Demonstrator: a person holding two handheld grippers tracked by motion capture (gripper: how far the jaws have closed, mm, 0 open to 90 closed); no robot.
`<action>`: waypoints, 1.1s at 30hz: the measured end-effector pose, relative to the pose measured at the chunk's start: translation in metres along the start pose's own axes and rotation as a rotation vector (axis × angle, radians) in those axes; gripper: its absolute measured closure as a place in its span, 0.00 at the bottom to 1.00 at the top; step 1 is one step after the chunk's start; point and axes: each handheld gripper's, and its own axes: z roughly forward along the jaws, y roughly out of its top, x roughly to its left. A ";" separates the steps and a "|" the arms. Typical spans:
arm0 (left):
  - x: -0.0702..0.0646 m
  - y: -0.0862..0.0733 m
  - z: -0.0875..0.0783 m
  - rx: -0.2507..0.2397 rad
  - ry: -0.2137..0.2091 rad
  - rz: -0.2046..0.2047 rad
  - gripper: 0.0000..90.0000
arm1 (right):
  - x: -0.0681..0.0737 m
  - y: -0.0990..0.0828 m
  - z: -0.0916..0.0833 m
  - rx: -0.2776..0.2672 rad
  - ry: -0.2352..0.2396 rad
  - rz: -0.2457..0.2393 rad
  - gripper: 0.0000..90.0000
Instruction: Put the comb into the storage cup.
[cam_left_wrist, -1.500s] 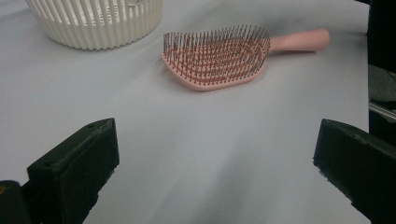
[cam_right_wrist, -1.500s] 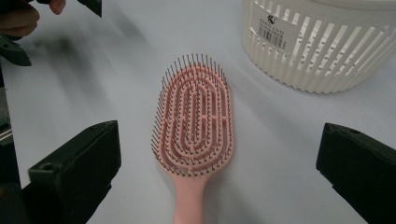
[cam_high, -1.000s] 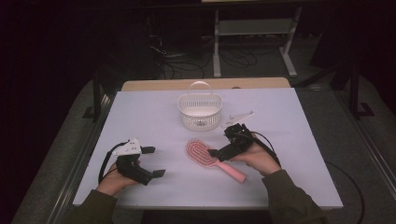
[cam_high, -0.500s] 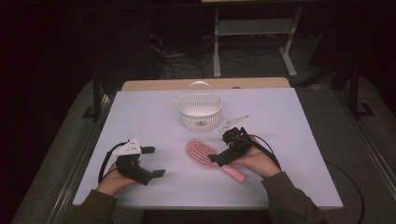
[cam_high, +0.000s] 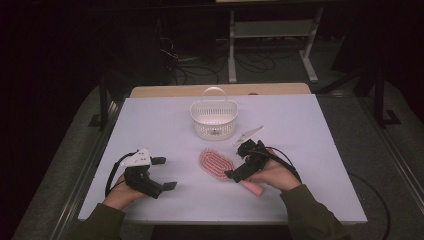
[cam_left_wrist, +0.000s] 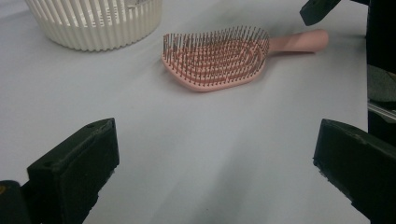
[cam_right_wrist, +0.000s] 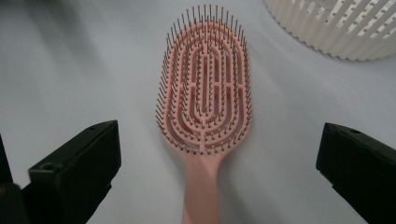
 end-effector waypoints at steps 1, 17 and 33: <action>0.000 0.000 0.000 0.002 0.001 0.000 0.00 | 0.000 0.000 0.000 0.005 -0.003 0.002 0.00; 0.000 0.000 0.000 0.002 0.000 0.001 0.00 | 0.003 -0.007 0.007 0.064 -0.006 -0.005 0.00; 0.000 0.000 0.000 0.000 -0.002 0.000 0.00 | 0.005 -0.014 0.017 0.140 -0.030 -0.025 0.07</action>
